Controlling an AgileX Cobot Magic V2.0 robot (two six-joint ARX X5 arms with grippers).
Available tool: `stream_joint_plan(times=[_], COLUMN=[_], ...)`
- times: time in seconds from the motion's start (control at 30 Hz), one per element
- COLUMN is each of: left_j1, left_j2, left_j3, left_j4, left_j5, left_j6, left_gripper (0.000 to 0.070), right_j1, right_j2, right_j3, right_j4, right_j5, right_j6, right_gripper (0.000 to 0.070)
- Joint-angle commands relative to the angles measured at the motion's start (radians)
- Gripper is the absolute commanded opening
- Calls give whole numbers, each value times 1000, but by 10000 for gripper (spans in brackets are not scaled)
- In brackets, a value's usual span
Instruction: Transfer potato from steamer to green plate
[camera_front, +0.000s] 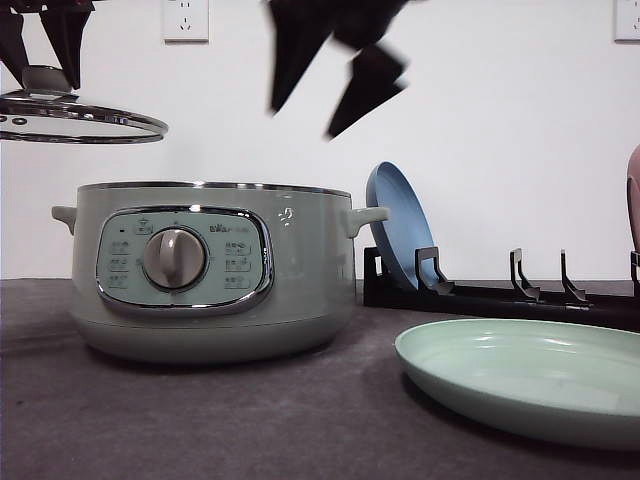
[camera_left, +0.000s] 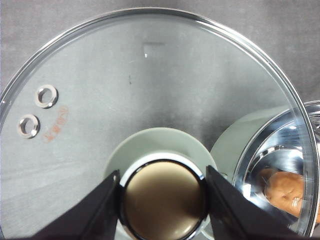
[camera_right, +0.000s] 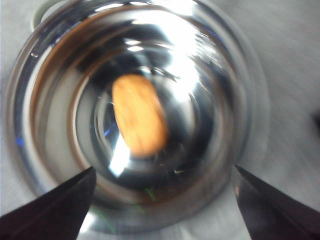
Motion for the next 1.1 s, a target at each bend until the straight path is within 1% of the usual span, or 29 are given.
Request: stream_joint_plan(times=[0.0,0.13,0.27,0.6,0.8,1.07], left_j1=[1,1,1,1,1,1], left_j2=[-13,-13,-13,-13,-13,-13], left_j3=[50,50,50,50,50,50], left_j4=[17,17,17,17,16,13], left_j5=[4,4,4,4,4,4], left_j6=[-6,-6,-6,-6,-6,-6], left_gripper=[0,0,0,0,0,0], right_j1=[25,61,77,79,78,78], right_j2=[56,141,189,222,234,263], right_j3=[47,75,75,75,75,75], right_j4=[19,61,90,157,155,148], right_j5=[4,32,67,75,44,24], right_j6=[-50,-99,-122,-124,-123,-115], right_gripper=[548,548,549,549,549,549])
